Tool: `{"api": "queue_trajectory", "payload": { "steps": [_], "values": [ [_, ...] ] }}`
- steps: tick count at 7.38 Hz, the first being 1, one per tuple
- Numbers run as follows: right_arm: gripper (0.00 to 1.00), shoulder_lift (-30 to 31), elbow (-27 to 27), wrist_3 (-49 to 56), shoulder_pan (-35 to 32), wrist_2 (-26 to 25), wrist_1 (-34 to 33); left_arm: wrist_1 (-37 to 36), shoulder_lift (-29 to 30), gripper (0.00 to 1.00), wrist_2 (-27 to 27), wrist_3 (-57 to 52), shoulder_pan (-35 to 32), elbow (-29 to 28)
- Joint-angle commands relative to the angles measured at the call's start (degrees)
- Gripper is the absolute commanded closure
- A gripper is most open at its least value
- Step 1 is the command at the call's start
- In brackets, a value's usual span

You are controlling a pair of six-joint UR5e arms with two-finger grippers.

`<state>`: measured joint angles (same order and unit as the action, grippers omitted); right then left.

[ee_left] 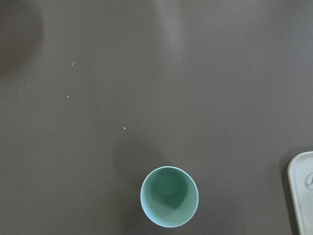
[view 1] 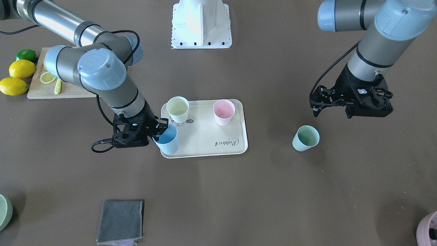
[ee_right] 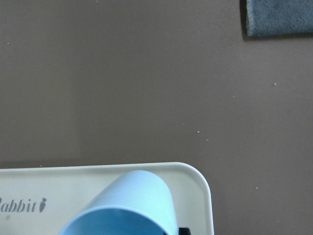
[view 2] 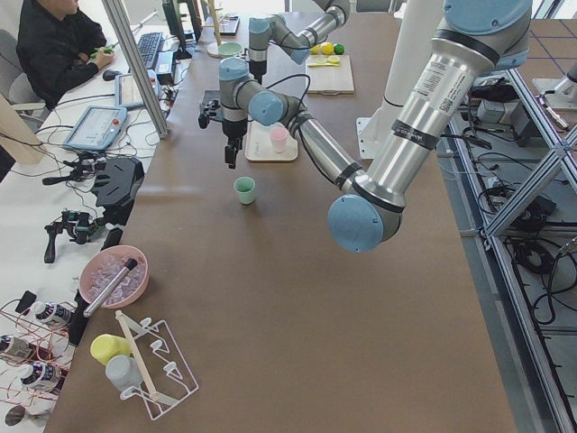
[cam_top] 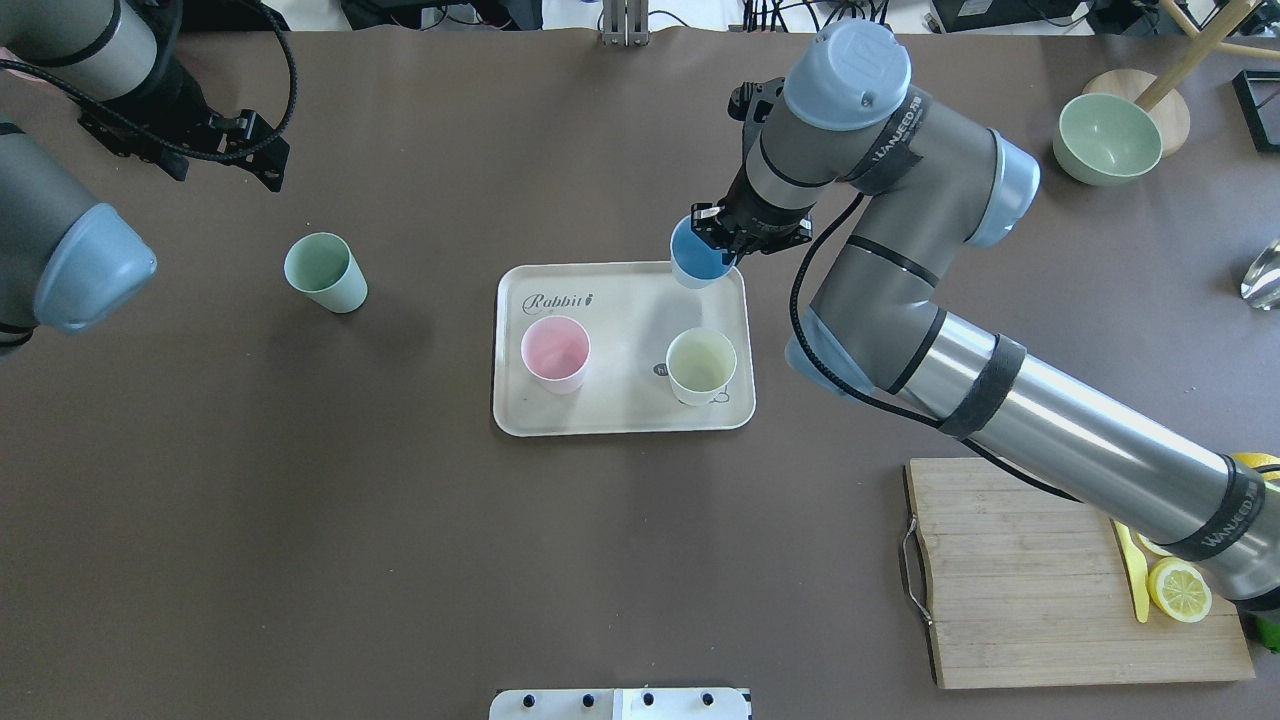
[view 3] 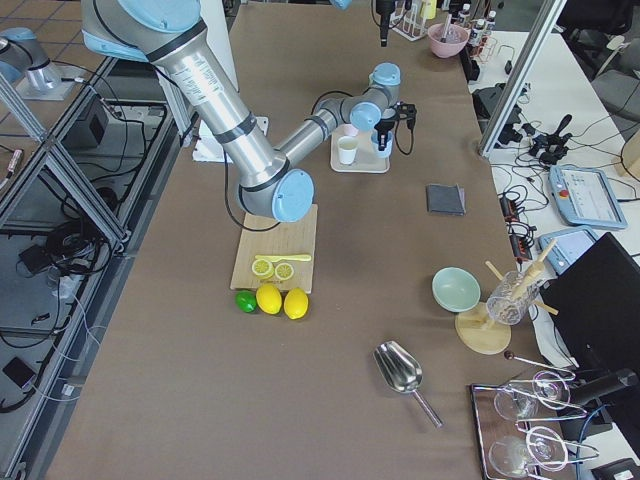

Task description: Place all cups on tray

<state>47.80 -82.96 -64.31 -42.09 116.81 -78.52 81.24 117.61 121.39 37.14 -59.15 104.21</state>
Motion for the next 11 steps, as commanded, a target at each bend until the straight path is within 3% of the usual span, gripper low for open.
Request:
{"api": "queue_trajectory", "payload": {
  "steps": [1,2,3,5,8,11],
  "values": [
    [1.00,-1.31,2.19,-0.99,1.22,-0.70,0.39,0.76,-0.19,0.02,0.07,-0.40,-0.18,-0.85],
    [0.23,-1.13,2.28,-0.99,1.22,-0.70,0.22,0.76,-0.19,0.02,0.07,-0.32,-0.09,-1.11],
    [0.01,-1.05,2.28,-2.29,1.40,-0.62,0.04,0.76,-0.19,0.02,0.07,-0.23,-0.09,-1.29],
    [0.00,-1.22,1.49,-3.01,0.35,0.26,-0.40,1.20,-0.45,0.02,0.07,-0.22,0.00,-2.34],
    [0.00,-1.05,-2.97,-2.14,-4.21,5.35,-5.20,16.28,-0.89,0.02,-0.02,1.69,0.70,-13.65],
    [0.00,-0.78,-5.02,-0.30,-7.38,7.29,-8.66,23.61,-3.52,0.02,-0.63,8.37,5.78,-14.92]
  ]
}}
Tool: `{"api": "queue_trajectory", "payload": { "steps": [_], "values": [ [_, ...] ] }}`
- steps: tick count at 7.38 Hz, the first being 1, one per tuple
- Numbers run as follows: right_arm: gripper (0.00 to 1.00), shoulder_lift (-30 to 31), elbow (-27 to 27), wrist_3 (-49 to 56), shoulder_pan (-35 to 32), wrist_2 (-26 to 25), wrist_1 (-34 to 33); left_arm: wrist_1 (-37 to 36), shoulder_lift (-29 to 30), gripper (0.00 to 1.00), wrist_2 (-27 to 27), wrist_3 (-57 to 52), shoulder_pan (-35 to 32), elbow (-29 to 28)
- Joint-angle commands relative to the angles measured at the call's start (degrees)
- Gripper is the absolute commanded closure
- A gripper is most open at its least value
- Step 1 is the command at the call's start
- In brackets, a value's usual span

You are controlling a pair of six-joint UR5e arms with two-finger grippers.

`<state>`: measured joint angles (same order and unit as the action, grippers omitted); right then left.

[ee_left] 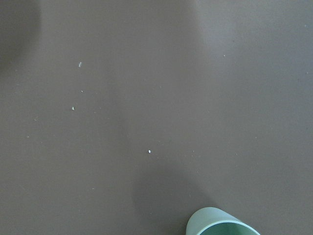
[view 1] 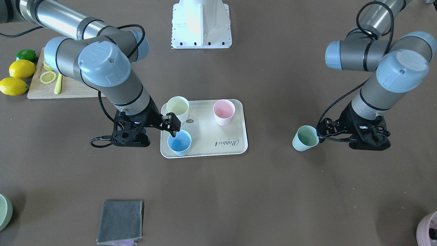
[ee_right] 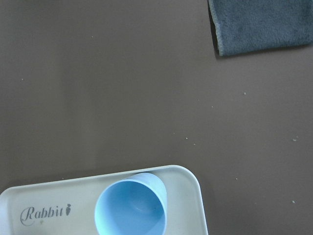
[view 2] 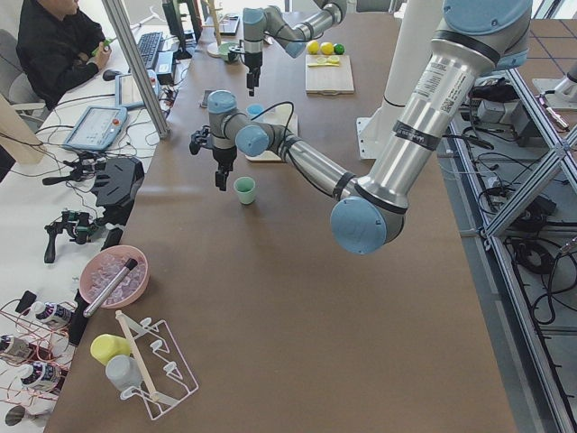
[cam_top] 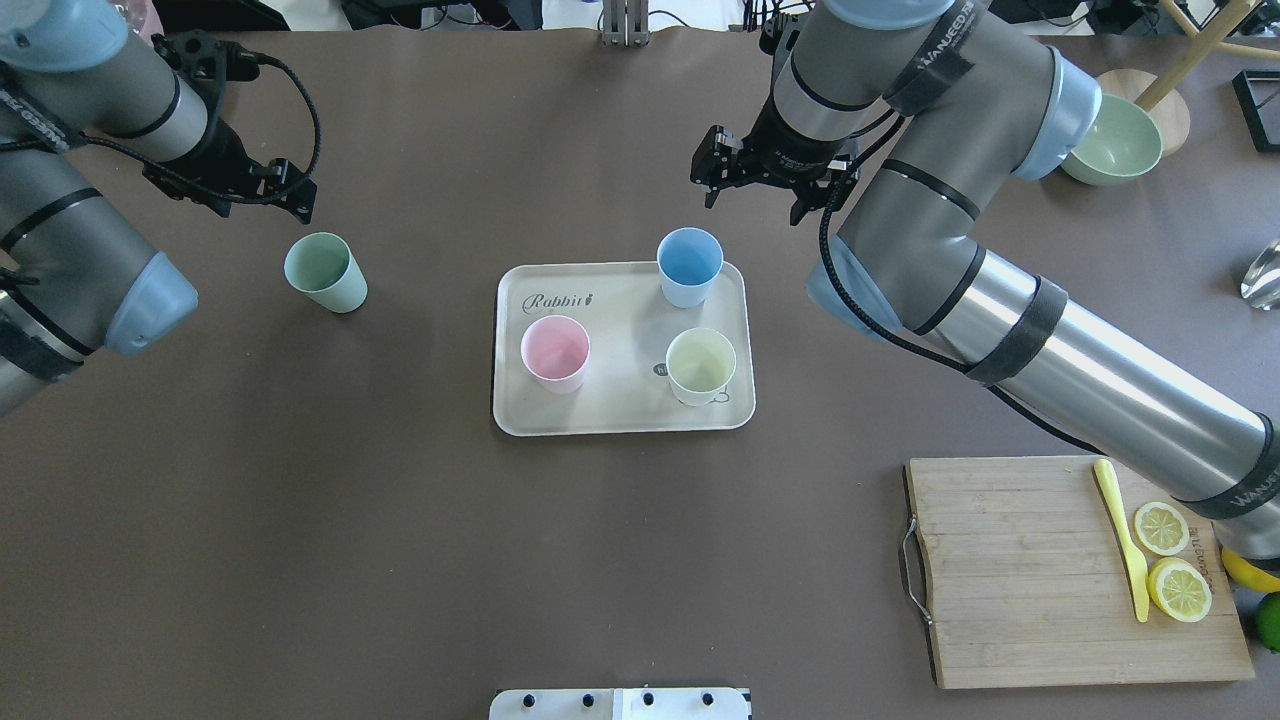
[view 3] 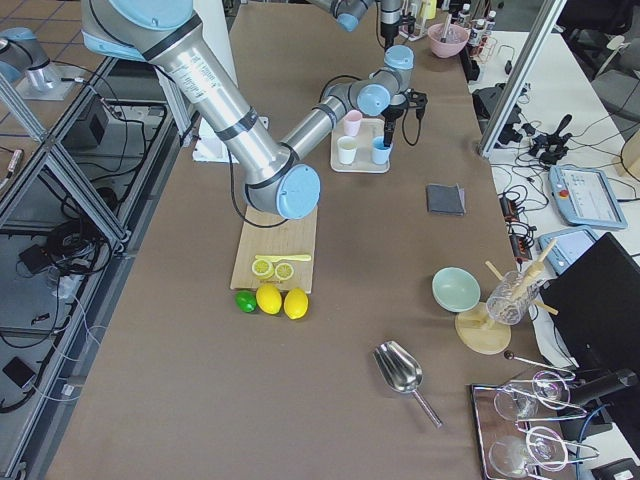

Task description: Place all cups on tray

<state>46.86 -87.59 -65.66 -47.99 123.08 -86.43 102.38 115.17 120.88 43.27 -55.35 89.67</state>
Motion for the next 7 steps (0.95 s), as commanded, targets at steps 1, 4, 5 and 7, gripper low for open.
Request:
{"api": "queue_trajectory", "payload": {
  "steps": [1,4,5,7],
  "values": [
    [0.00,0.42,-0.39,1.32,-2.80,1.98,-0.93,3.17,-1.79,0.02,-0.29,2.34,2.96,-0.38],
    [0.00,0.60,-0.65,3.43,-4.83,2.95,-2.95,5.46,-3.38,0.62,-1.44,2.43,4.55,-1.25],
    [0.00,0.86,-0.91,3.52,-5.27,2.95,-3.22,5.46,-2.94,1.00,-1.35,2.35,4.73,-1.17],
    [0.00,2.88,-3.45,3.79,-5.97,3.30,-4.00,5.37,-2.06,1.00,-1.00,2.52,4.64,-0.82]
  ]
}}
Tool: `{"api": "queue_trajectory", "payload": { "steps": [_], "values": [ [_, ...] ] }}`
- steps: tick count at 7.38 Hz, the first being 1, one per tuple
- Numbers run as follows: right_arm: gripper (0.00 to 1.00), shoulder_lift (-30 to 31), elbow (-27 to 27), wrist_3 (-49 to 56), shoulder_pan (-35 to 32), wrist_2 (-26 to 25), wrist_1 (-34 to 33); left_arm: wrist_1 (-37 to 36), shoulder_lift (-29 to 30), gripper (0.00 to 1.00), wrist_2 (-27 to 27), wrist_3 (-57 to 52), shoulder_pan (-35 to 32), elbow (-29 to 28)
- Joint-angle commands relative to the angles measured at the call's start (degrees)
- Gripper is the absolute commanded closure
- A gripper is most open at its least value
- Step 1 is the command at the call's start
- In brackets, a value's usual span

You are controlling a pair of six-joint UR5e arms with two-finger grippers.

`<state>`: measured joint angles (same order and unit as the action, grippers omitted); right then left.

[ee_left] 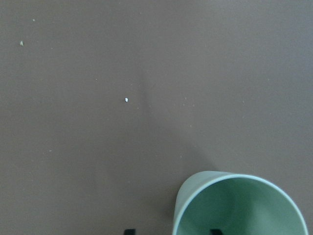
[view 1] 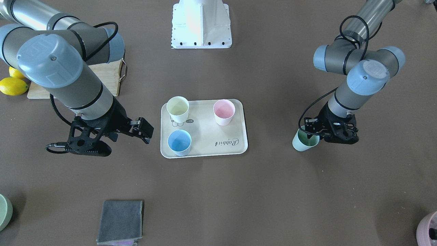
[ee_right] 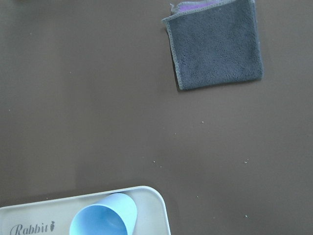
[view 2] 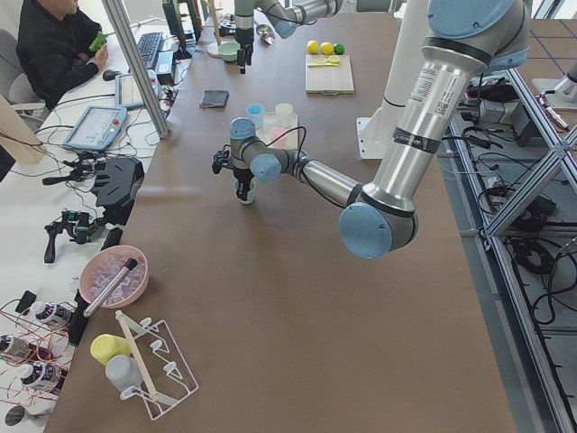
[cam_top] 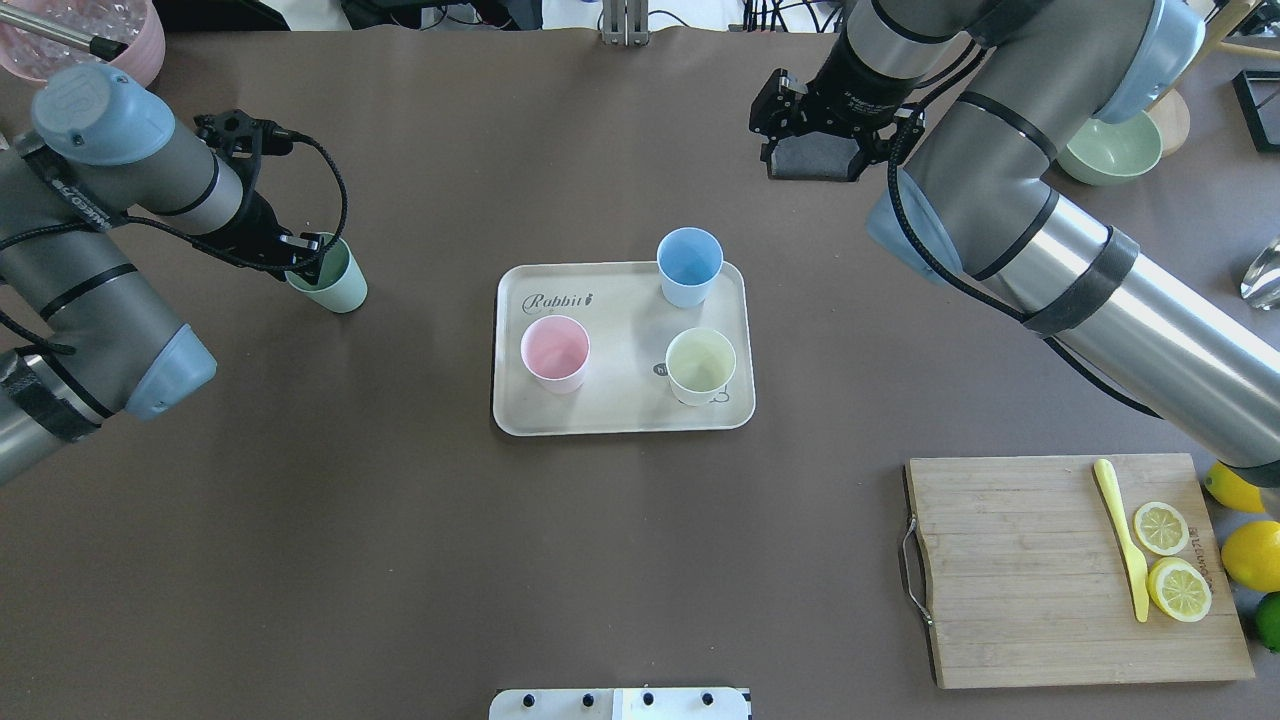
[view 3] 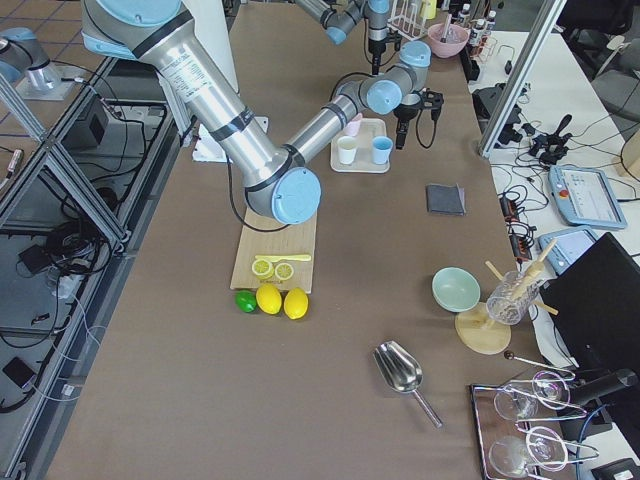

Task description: Place all cups on tray

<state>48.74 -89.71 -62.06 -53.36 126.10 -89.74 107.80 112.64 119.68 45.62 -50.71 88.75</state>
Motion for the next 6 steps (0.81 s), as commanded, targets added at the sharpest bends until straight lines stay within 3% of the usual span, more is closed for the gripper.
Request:
{"api": "queue_trajectory", "payload": {
  "steps": [1,3,4,6],
  "values": [
    [0.00,1.09,-1.95,2.27,-1.48,0.98,-2.01,-0.13,0.56,1.00,0.38,0.25,-0.27,0.37],
    [0.00,5.90,-7.90,5.09,-3.06,1.43,-4.39,-4.32,5.28,1.00,2.04,0.52,-2.63,0.72],
    [0.00,8.54,-10.46,8.58,-4.63,2.13,-6.22,-8.97,8.79,1.00,2.23,2.96,-2.56,1.94],
    [0.00,12.76,-13.46,15.09,-8.59,2.75,-8.43,-10.59,13.03,1.00,2.23,10.50,-0.90,2.57]
  ]
}}
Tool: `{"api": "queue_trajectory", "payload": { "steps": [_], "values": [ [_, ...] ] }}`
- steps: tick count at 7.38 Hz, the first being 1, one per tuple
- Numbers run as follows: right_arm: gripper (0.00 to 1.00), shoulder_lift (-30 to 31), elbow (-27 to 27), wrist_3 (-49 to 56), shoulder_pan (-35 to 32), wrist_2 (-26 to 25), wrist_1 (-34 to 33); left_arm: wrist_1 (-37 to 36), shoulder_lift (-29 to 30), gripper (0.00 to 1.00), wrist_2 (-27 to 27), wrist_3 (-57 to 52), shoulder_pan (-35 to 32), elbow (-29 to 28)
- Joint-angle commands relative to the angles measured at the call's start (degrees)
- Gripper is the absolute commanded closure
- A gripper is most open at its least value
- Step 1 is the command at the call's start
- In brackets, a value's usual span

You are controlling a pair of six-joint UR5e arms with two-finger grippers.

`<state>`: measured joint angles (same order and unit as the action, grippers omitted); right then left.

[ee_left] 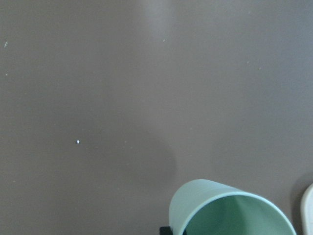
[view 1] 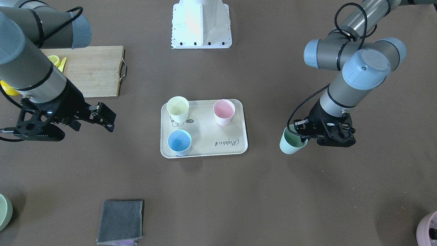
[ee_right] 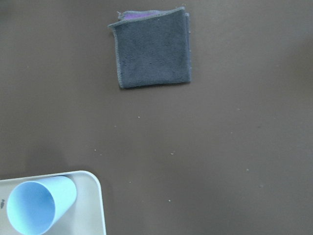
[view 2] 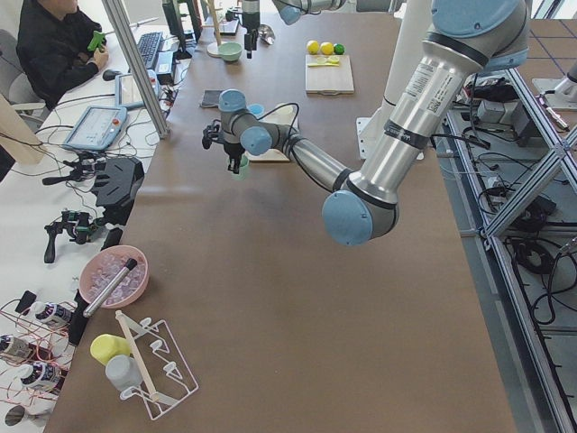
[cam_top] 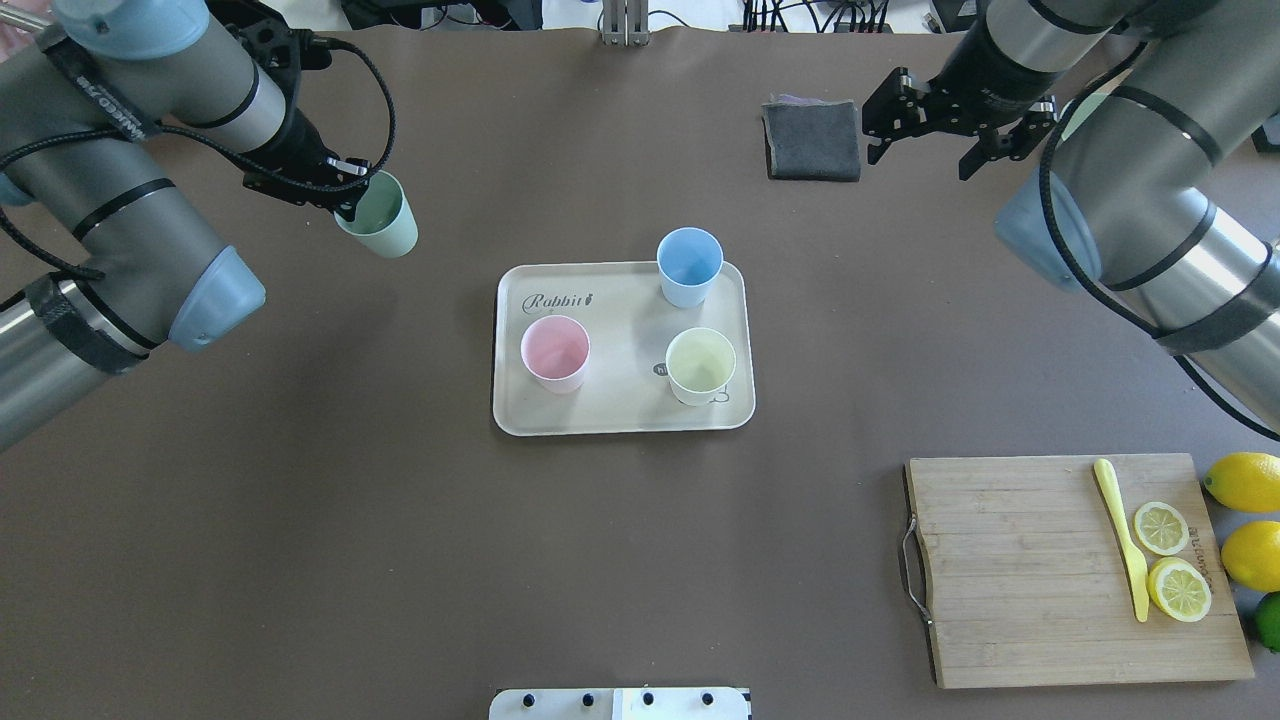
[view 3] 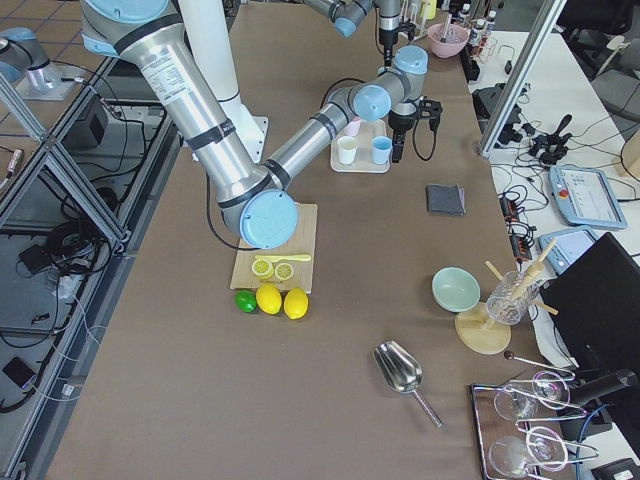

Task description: Place all cups on tray

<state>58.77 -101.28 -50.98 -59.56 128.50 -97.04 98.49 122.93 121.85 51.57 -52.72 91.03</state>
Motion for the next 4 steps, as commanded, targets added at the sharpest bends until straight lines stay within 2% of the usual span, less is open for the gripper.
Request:
{"api": "queue_trajectory", "payload": {
  "steps": [1,2,3,4],
  "values": [
    [0.00,4.49,-2.16,7.09,-3.18,0.35,-1.14,-1.28,4.84,1.00,-0.29,9.20,3.91,-0.06],
    [0.00,5.20,-2.17,8.60,-3.54,0.35,-1.14,-1.28,6.34,1.00,-1.26,14.12,7.16,-0.41],
    [0.00,5.30,-1.99,8.71,-3.72,0.35,-1.14,-1.20,6.88,1.00,-5.01,15.82,10.15,-0.59],
    [0.00,5.30,-1.82,8.71,-3.63,0.35,-1.14,-1.11,7.84,1.00,-6.52,17.67,12.00,-1.98]
  ]
}}
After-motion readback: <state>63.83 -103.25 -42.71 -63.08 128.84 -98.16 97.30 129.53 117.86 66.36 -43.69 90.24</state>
